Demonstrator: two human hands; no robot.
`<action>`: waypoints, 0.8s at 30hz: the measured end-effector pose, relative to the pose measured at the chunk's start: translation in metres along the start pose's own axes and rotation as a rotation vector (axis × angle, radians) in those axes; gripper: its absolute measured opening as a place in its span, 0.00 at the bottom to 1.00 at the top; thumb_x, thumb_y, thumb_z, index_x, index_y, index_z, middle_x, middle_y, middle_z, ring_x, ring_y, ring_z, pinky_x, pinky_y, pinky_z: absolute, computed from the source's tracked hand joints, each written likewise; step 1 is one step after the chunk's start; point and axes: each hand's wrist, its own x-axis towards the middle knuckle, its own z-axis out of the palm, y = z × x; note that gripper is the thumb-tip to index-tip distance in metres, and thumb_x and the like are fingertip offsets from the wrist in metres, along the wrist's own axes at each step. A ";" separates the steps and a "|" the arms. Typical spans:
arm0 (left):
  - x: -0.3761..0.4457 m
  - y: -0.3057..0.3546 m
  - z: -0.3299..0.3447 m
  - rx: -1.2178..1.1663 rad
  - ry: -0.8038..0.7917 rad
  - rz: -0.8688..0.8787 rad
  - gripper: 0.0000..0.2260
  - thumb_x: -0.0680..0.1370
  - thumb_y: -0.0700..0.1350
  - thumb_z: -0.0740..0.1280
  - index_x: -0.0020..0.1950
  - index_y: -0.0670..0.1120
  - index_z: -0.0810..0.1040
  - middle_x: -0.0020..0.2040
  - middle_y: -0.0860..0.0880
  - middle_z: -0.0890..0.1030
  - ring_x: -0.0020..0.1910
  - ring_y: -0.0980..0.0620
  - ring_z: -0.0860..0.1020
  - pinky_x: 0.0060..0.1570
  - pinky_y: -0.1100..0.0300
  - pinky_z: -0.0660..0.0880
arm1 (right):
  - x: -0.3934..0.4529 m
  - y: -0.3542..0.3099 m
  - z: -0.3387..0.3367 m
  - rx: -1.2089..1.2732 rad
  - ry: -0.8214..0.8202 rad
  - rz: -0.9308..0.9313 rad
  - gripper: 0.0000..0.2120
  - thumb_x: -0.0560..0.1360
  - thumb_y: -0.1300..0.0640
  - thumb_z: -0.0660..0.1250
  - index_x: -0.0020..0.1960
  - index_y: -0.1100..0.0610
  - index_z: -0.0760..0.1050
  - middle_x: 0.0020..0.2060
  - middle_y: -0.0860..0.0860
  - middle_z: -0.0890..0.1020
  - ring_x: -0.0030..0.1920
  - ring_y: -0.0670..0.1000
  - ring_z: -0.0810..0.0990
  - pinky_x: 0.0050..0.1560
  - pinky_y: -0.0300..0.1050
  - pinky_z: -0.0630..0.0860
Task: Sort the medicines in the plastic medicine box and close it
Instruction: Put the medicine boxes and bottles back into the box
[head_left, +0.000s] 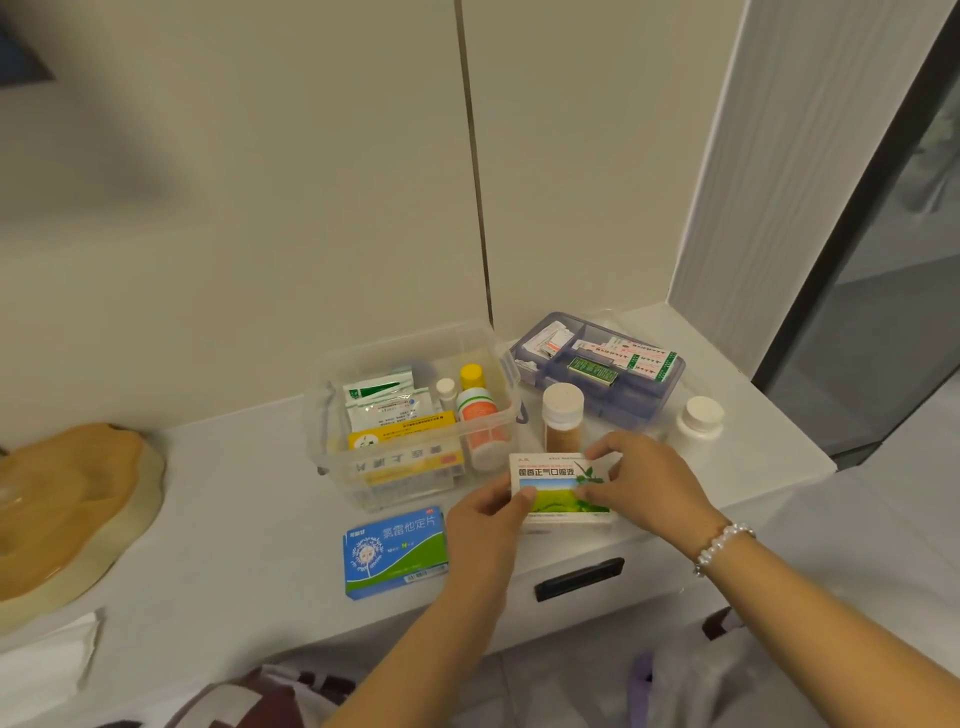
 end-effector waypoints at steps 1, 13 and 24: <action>-0.003 0.003 -0.006 -0.034 0.015 -0.014 0.11 0.73 0.43 0.70 0.54 0.51 0.81 0.45 0.55 0.84 0.45 0.57 0.81 0.40 0.66 0.76 | -0.005 -0.005 0.002 0.018 0.010 -0.006 0.19 0.65 0.46 0.74 0.53 0.45 0.73 0.40 0.46 0.77 0.42 0.48 0.78 0.43 0.44 0.78; -0.031 0.074 -0.091 -0.306 0.046 0.141 0.14 0.72 0.38 0.71 0.57 0.47 0.79 0.49 0.49 0.84 0.43 0.52 0.84 0.42 0.58 0.82 | -0.056 -0.084 0.000 0.565 0.151 -0.212 0.20 0.68 0.54 0.73 0.58 0.47 0.72 0.42 0.38 0.77 0.38 0.40 0.78 0.31 0.26 0.72; 0.012 0.107 -0.130 -0.207 0.134 0.252 0.13 0.73 0.42 0.69 0.57 0.51 0.79 0.47 0.50 0.85 0.45 0.53 0.84 0.40 0.61 0.80 | 0.000 -0.146 0.004 0.936 -0.195 -0.140 0.20 0.71 0.55 0.70 0.62 0.46 0.72 0.47 0.49 0.84 0.46 0.52 0.84 0.39 0.43 0.82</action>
